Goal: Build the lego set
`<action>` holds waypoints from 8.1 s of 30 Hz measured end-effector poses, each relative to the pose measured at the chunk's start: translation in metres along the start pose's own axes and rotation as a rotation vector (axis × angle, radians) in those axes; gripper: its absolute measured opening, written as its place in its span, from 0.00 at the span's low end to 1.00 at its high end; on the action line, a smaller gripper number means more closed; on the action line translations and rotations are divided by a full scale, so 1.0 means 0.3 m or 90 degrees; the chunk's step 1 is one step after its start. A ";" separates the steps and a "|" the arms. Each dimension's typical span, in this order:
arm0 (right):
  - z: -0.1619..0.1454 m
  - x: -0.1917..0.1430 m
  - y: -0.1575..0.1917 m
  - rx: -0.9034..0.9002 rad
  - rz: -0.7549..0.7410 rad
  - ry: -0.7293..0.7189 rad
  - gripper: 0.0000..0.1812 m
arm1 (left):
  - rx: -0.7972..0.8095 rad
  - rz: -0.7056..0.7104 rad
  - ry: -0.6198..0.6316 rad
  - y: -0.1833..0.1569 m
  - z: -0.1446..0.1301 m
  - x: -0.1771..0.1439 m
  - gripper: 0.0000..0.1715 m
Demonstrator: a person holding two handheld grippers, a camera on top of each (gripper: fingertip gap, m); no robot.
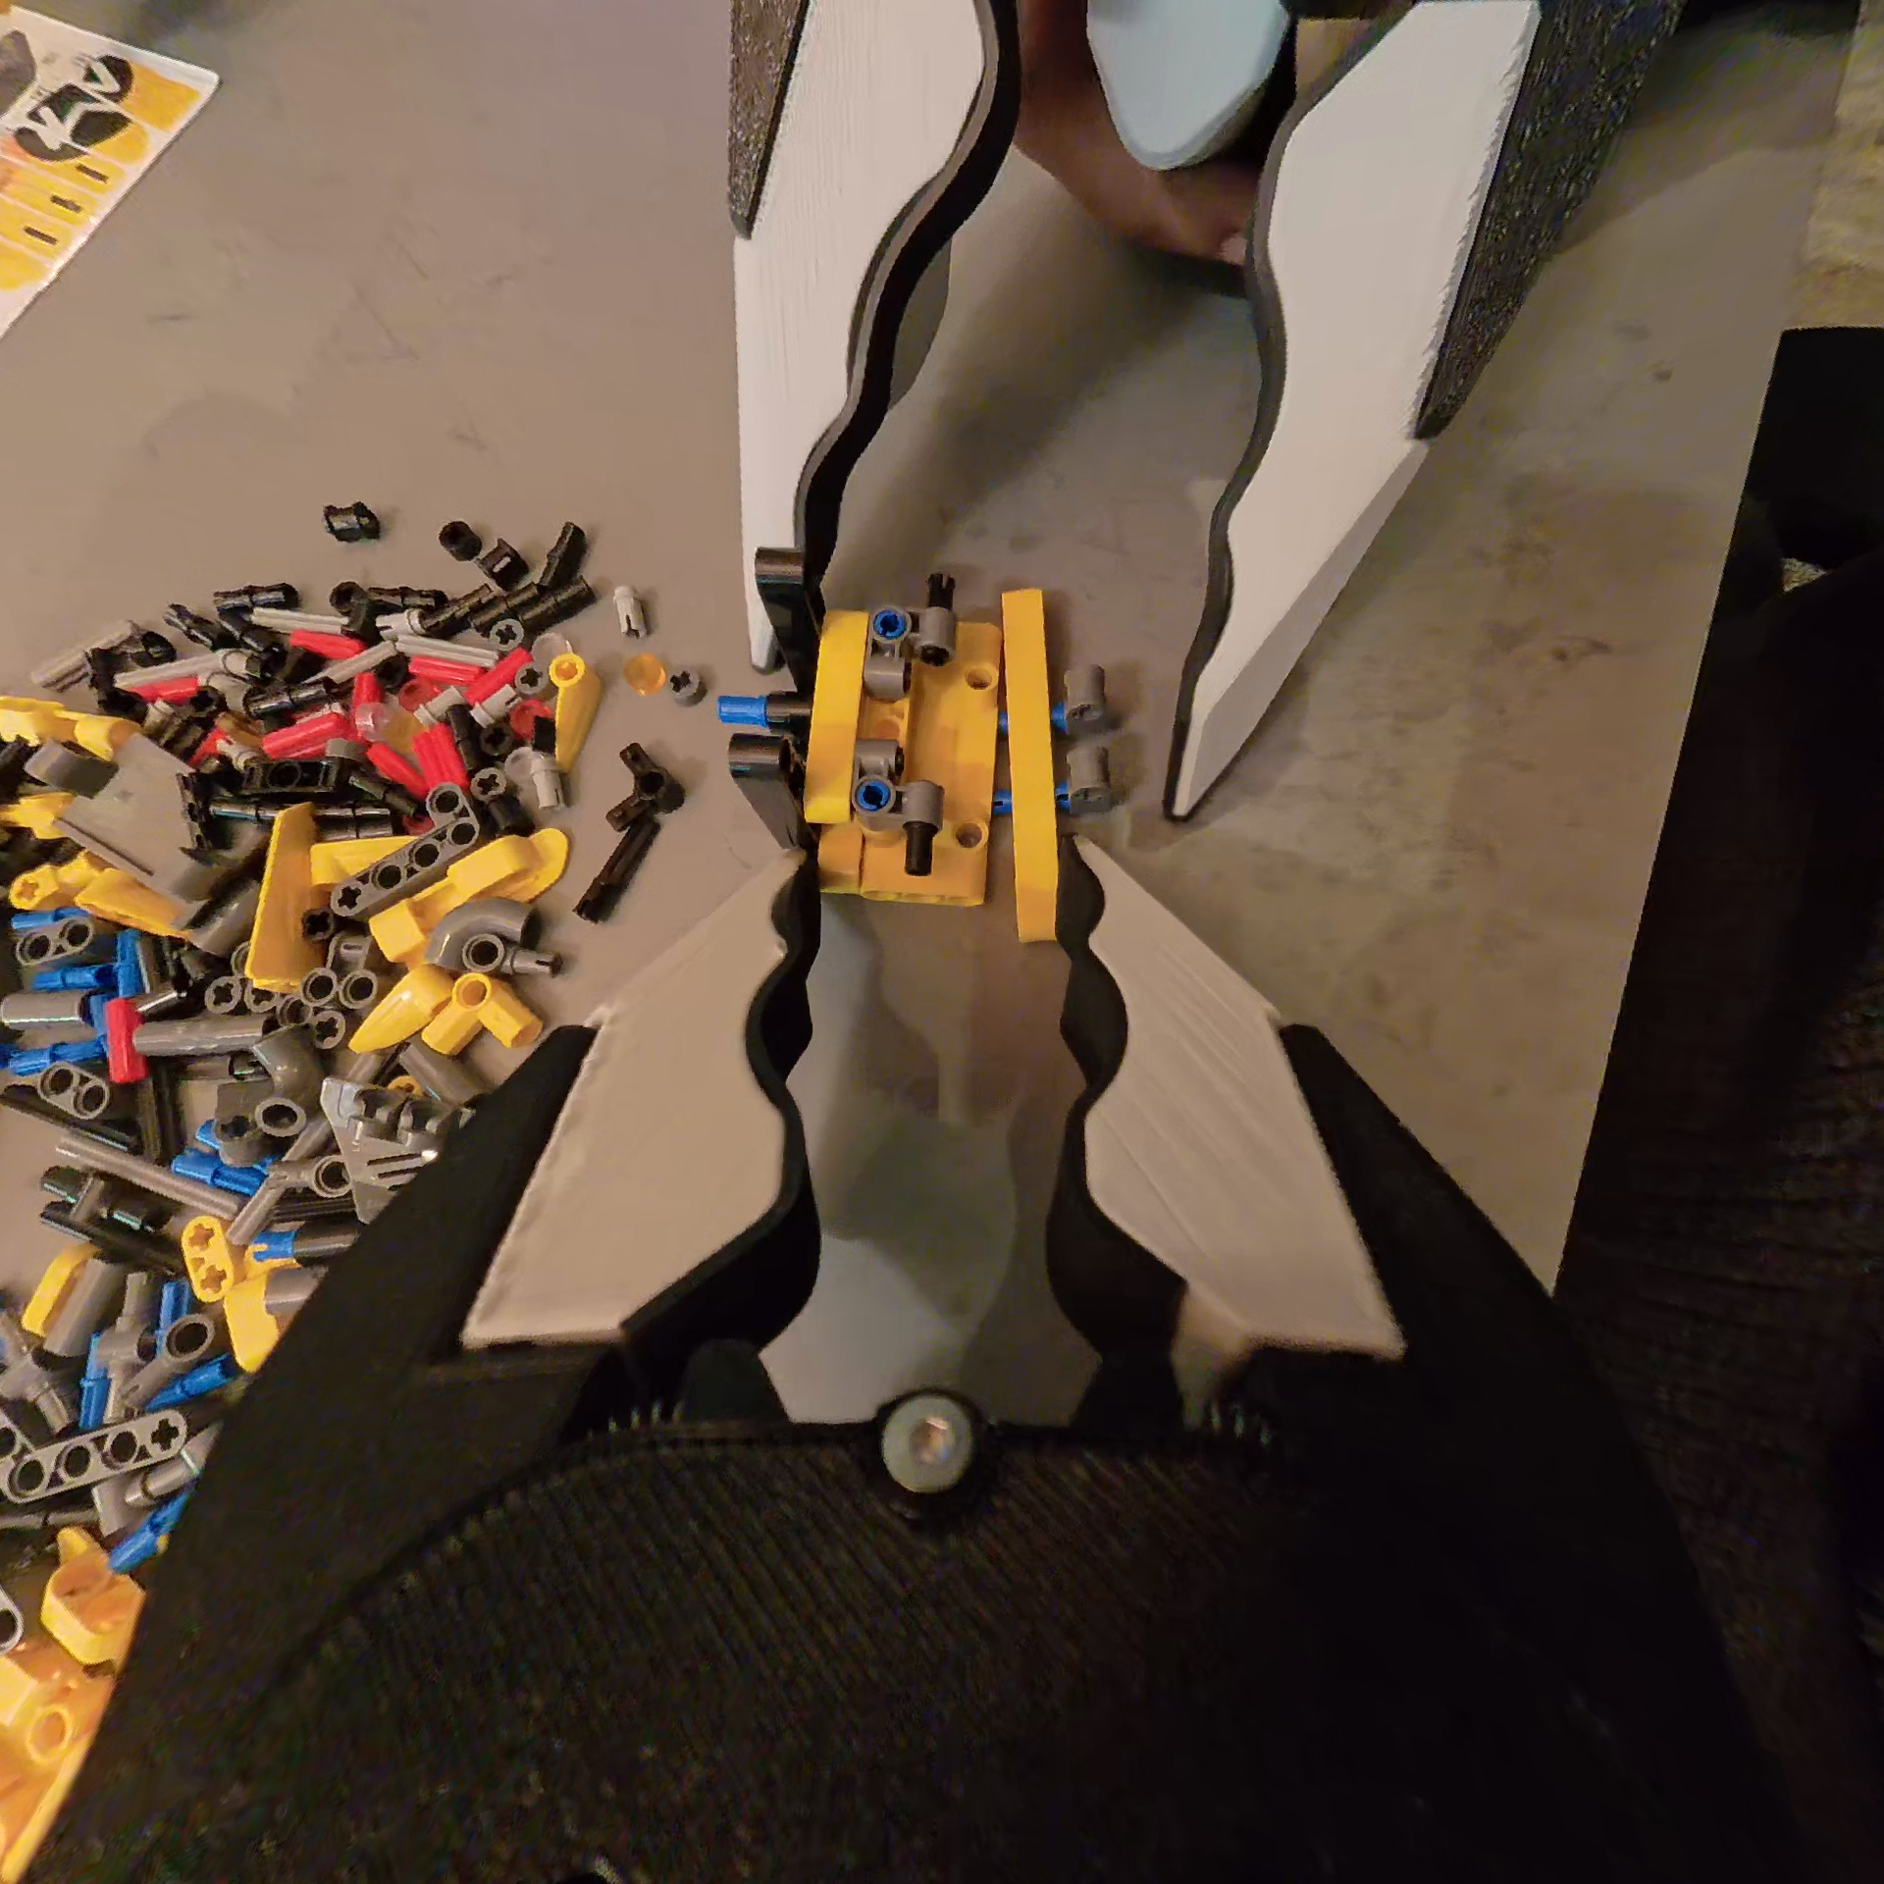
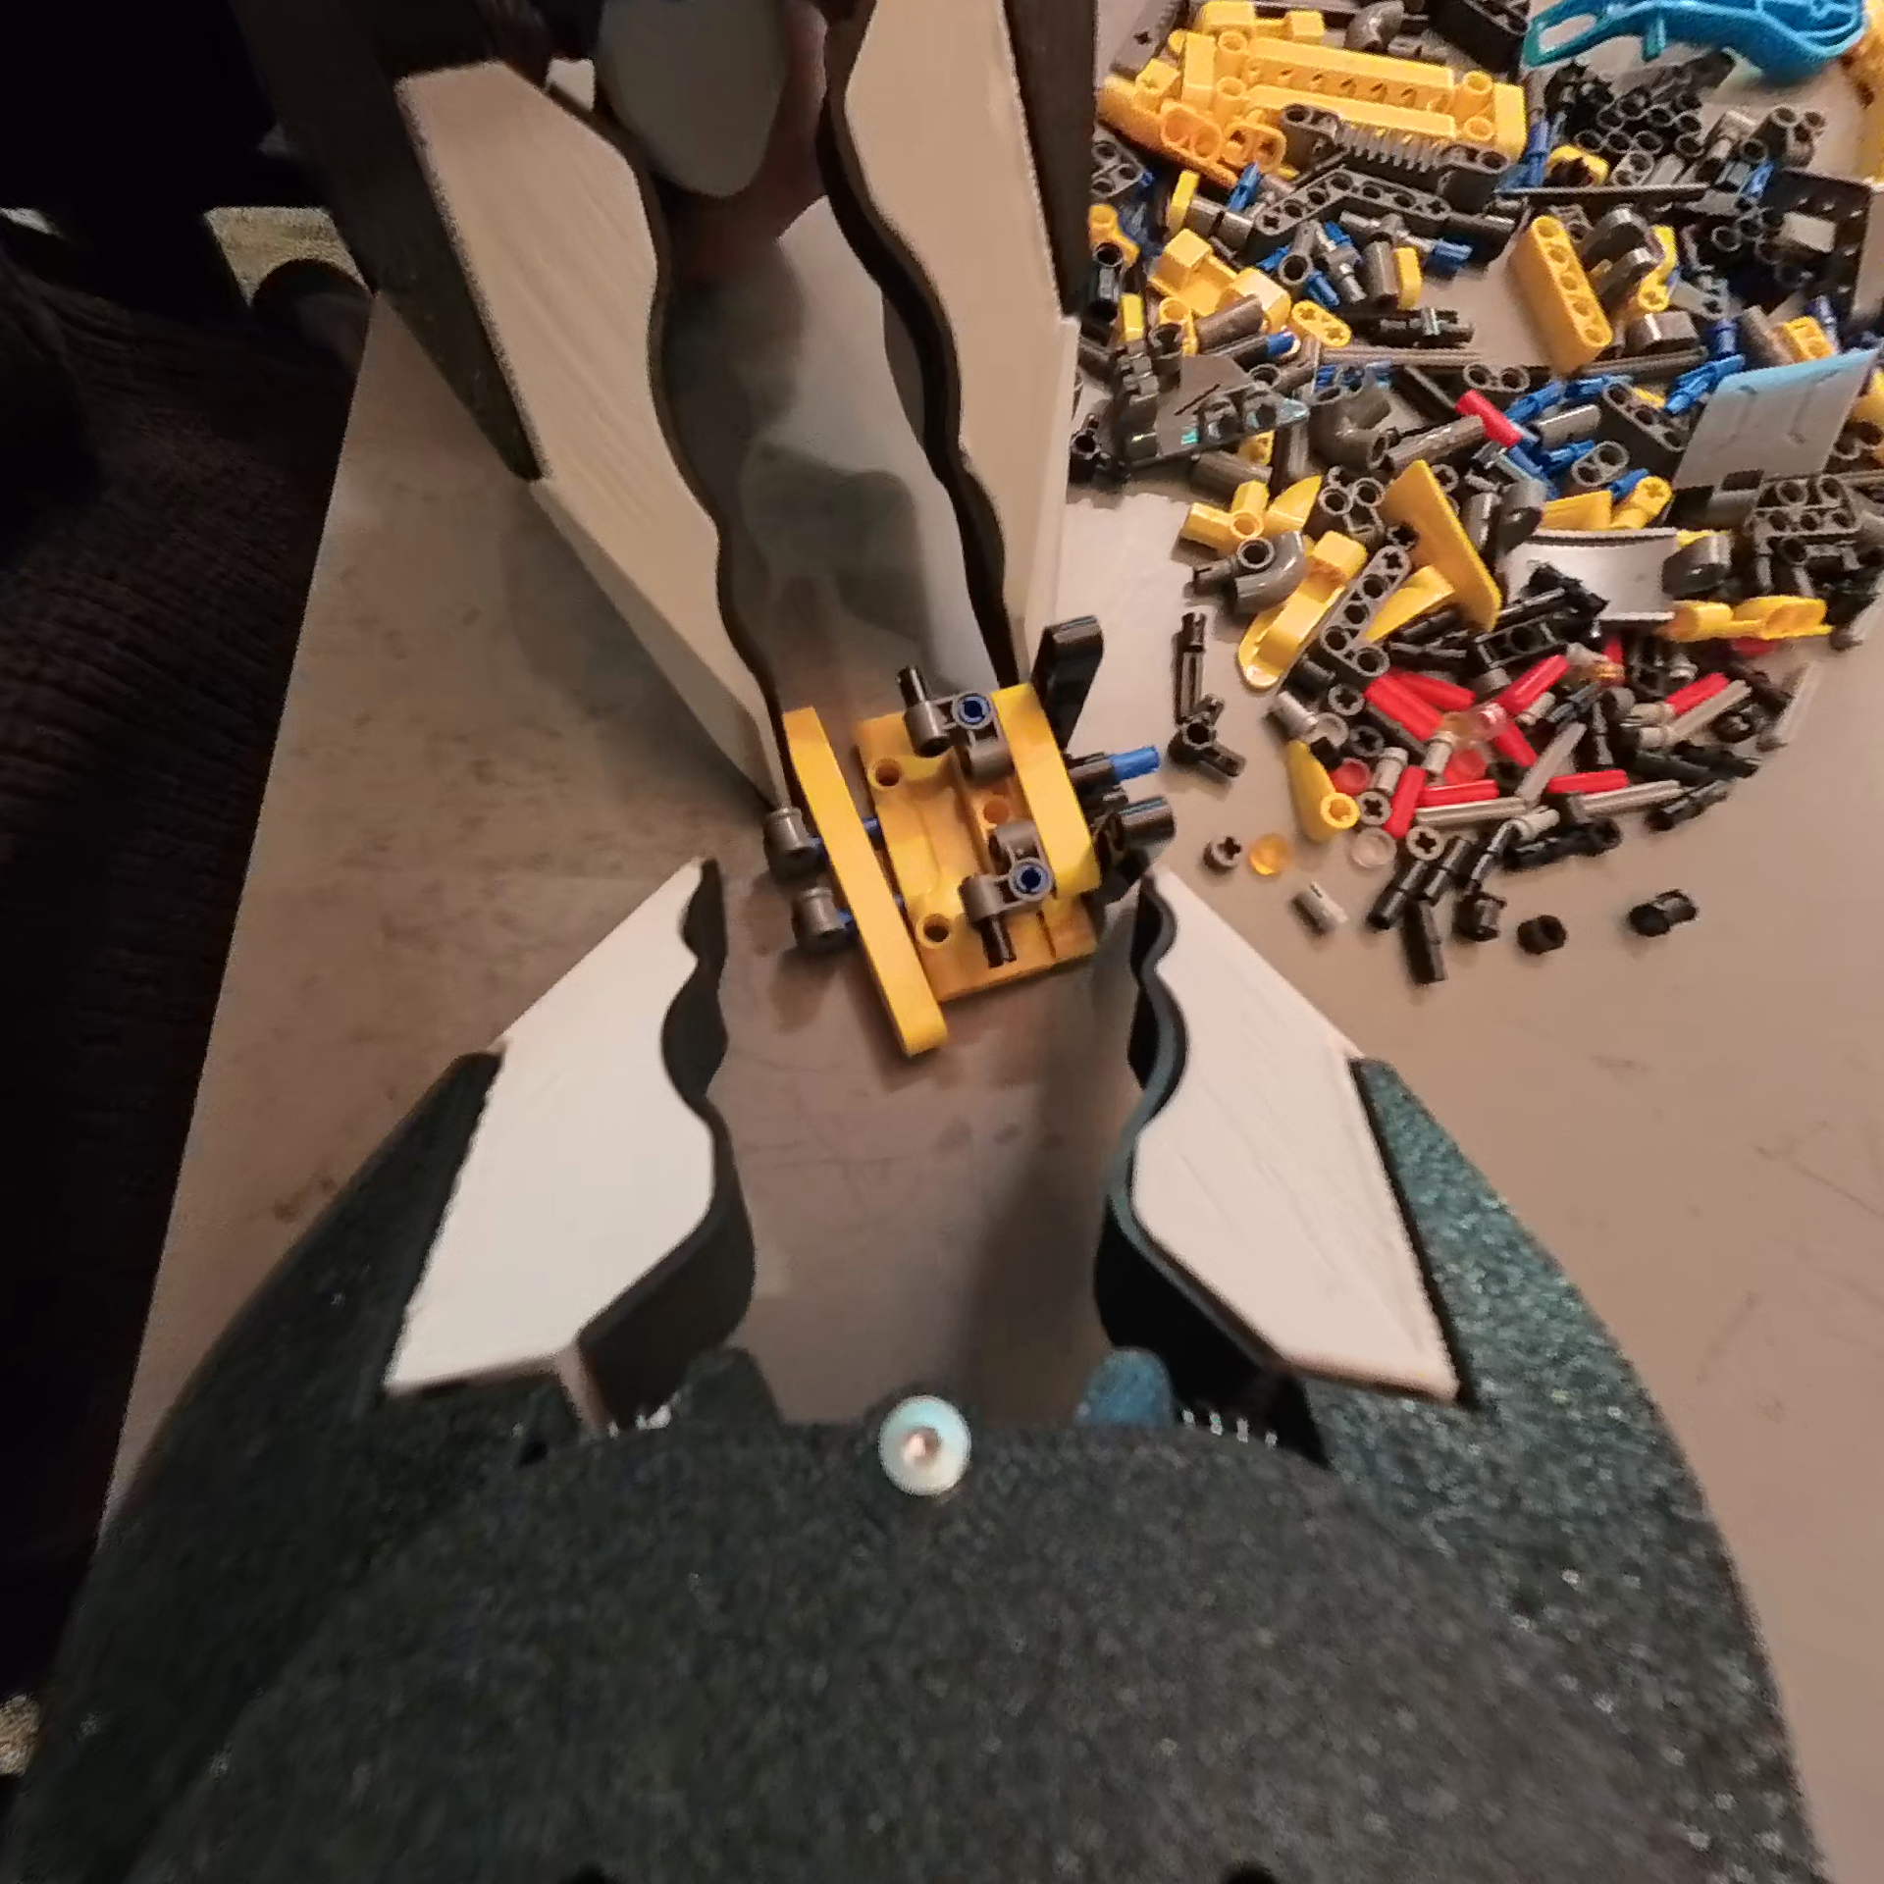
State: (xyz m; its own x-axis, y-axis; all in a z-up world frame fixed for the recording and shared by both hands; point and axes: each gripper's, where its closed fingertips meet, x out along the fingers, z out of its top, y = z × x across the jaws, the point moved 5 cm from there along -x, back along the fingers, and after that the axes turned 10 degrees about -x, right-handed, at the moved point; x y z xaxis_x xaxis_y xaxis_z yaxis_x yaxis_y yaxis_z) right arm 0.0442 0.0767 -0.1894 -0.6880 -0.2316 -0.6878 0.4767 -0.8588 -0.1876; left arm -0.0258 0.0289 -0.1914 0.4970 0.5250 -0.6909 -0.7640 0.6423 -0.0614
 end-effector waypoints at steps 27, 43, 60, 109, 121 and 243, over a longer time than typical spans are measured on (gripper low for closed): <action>0.000 -0.008 -0.037 0.146 0.073 -0.047 0.37 | 0.006 0.014 0.000 -0.010 0.002 0.005 0.26; -0.008 0.000 -0.025 0.054 0.035 -0.005 0.38 | 0.016 0.010 0.001 -0.009 0.002 0.006 0.24; -0.011 0.001 -0.022 0.025 0.022 0.002 0.38 | 0.018 0.003 0.001 -0.007 0.003 0.007 0.25; -0.033 -0.033 -0.037 0.026 0.120 -0.034 0.35 | -0.016 -0.053 0.002 0.003 0.025 0.019 0.35; -0.035 -0.032 -0.035 0.040 0.113 -0.030 0.35 | -0.010 -0.052 0.007 0.000 0.022 0.022 0.36; -0.029 -0.026 -0.016 0.013 0.003 0.002 0.39 | -0.036 -0.047 0.013 0.003 0.020 0.024 0.43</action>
State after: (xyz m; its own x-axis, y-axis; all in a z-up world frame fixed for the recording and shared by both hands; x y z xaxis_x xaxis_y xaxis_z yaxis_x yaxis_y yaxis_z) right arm 0.0519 0.0866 -0.1893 -0.6839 -0.2337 -0.6911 0.4680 -0.8672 -0.1699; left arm -0.0203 0.0365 -0.1919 0.5451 0.4658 -0.6970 -0.7478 0.6461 -0.1530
